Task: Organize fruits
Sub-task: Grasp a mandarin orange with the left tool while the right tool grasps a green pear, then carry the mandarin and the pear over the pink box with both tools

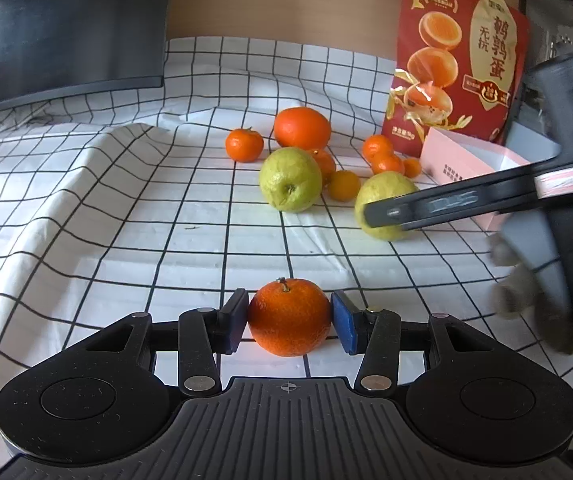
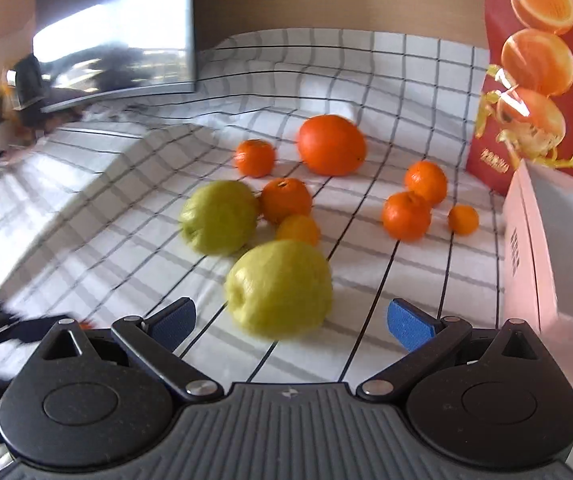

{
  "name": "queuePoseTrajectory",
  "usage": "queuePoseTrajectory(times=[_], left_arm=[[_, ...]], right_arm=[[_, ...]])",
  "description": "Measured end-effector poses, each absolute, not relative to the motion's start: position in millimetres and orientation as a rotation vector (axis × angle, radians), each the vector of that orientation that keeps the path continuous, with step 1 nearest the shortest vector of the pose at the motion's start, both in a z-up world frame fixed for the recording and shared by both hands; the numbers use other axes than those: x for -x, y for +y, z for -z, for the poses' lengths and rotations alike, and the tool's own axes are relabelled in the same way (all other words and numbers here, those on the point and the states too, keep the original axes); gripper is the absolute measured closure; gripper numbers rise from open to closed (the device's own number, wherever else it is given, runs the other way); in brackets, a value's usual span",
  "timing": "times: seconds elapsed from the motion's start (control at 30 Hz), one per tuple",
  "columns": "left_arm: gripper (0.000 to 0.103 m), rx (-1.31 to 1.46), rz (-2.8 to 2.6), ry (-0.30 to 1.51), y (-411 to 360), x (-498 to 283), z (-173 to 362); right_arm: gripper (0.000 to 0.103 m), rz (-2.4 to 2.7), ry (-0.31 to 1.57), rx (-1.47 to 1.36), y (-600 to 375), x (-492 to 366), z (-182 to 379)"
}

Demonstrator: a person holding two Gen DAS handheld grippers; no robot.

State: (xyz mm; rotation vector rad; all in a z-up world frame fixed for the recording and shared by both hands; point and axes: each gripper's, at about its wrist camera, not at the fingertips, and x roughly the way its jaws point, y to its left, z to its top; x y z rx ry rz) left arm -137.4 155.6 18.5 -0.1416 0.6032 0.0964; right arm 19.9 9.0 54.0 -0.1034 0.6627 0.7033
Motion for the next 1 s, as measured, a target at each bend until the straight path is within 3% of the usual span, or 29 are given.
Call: queuePoseTrajectory(times=[0.1, 0.27, 0.4, 0.73, 1.0], left_arm=[[0.052, 0.147, -0.093, 0.593, 155.9, 136.5, -17.8], [0.052, 0.16, -0.09, 0.597, 156.6, 134.6, -17.7], [0.051, 0.147, -0.094, 0.623, 152.8, 132.0, -12.0], [0.053, 0.188, -0.037, 0.603, 140.3, 116.4, -12.7], [0.053, 0.192, 0.171, 0.546, 75.4, 79.4, -22.1]], right_arm=[[0.002, -0.646, 0.656, 0.135, 28.0, -27.2, -41.1], [0.016, -0.639, 0.71, 0.128, 39.8, -40.4, -29.9], [0.039, -0.7, 0.724, 0.106, 29.9, -39.0, -36.5], [0.04, -0.761, 0.767, 0.092, -42.6, -6.1, -40.3], [0.04, -0.681, 0.692, 0.112, -121.1, 19.0, -55.5]])
